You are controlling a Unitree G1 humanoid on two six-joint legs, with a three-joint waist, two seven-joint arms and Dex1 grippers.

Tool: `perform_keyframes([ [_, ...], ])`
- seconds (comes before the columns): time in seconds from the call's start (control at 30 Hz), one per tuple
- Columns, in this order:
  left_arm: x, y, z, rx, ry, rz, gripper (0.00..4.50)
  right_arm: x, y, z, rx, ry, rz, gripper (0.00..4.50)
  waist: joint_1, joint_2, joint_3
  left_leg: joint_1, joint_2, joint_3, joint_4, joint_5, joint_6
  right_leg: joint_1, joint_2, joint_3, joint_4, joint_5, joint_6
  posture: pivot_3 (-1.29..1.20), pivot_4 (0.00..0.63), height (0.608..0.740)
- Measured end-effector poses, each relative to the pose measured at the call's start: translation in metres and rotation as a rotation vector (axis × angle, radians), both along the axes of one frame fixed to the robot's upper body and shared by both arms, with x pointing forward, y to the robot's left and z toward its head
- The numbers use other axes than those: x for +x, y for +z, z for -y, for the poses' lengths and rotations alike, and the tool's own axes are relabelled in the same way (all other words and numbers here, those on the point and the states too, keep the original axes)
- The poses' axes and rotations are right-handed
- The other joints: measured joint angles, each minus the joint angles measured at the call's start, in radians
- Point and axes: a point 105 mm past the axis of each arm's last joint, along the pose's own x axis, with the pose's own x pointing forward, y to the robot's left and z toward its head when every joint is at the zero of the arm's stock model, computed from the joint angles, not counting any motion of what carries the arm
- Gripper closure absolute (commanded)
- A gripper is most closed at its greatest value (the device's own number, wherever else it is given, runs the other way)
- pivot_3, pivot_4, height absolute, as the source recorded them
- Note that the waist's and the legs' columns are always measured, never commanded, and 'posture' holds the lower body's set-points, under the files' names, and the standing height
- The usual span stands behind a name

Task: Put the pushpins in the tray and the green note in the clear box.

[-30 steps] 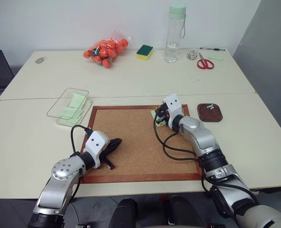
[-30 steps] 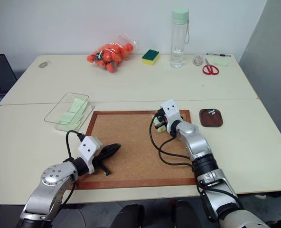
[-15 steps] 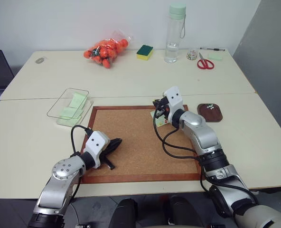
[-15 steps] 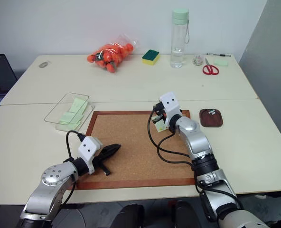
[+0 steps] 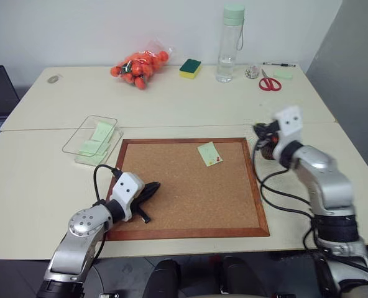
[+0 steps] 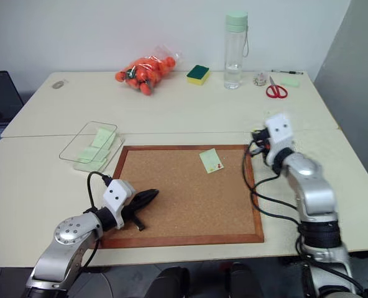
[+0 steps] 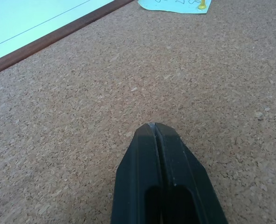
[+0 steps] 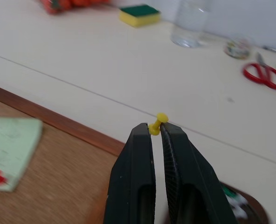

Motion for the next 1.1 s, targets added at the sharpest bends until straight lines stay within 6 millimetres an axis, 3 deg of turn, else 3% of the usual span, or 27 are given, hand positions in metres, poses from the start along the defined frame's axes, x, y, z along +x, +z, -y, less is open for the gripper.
perform_keyframes([
  [0.13, 0.001, 0.000, 0.000, 0.001, -0.008, -0.004, 4.50, -0.005, -0.019, 0.039, -0.077, -0.098, -0.093, 4.49, 0.000, 0.001, 0.000, 0.001, 0.000, 0.001, 0.000, 0.000, 0.000, 0.000, 0.000, 0.001, 0.000, -0.002, 0.003, 0.00, 0.150, 0.740],
  [0.23, 0.002, -0.001, 0.000, 0.000, -0.013, -0.007, 4.50, -0.006, -0.029, 0.050, -0.104, -0.104, -0.146, 4.49, 0.000, 0.001, -0.001, 0.001, 0.000, 0.002, 0.000, 0.000, 0.000, 0.001, 0.000, 0.001, 0.000, -0.002, 0.005, 0.00, 0.150, 0.740],
  [0.53, 0.003, -0.001, 0.001, -0.001, -0.018, -0.007, 4.50, 0.007, -0.041, 0.042, -0.137, -0.040, -0.193, 4.49, 0.001, 0.001, -0.001, 0.001, 0.000, 0.003, 0.001, 0.000, 0.000, 0.001, 0.000, 0.003, 0.000, -0.001, 0.006, 0.00, 0.150, 0.740],
  [0.6, 0.003, -0.001, 0.001, -0.001, -0.018, -0.006, 4.50, 0.009, -0.043, 0.042, -0.142, -0.039, -0.198, 3.79, 0.002, 0.001, -0.001, 0.001, 0.000, 0.003, 0.001, 0.000, 0.000, 0.001, 0.000, 0.003, 0.000, -0.001, 0.006, 0.00, 0.150, 0.740],
  [0.67, 0.003, -0.001, 0.002, -0.001, -0.019, -0.006, 4.50, 0.010, -0.045, 0.043, -0.144, -0.040, -0.202, 3.50, 0.002, 0.001, -0.001, 0.001, 0.000, 0.003, 0.000, 0.000, 0.000, 0.001, 0.000, 0.003, -0.001, -0.001, 0.006, 0.00, 0.150, 0.740],
  [0.7, 0.003, -0.001, 0.001, -0.001, -0.018, -0.006, 4.50, 0.011, -0.048, 0.044, -0.144, -0.042, -0.210, 3.14, 0.002, 0.001, -0.001, 0.001, 0.000, 0.003, 0.000, 0.000, 0.000, 0.001, 0.000, 0.003, -0.001, -0.001, 0.006, 0.00, 0.150, 0.740],
  [1.1, 0.002, -0.001, 0.001, 0.000, -0.018, -0.006, 4.50, 0.015, -0.044, 0.044, -0.144, -0.034, -0.185, 0.86, 0.002, 0.001, -0.001, 0.001, 0.000, 0.004, 0.001, 0.000, 0.001, 0.001, 0.000, 0.003, -0.001, 0.000, 0.004, 0.00, 0.150, 0.740],
])
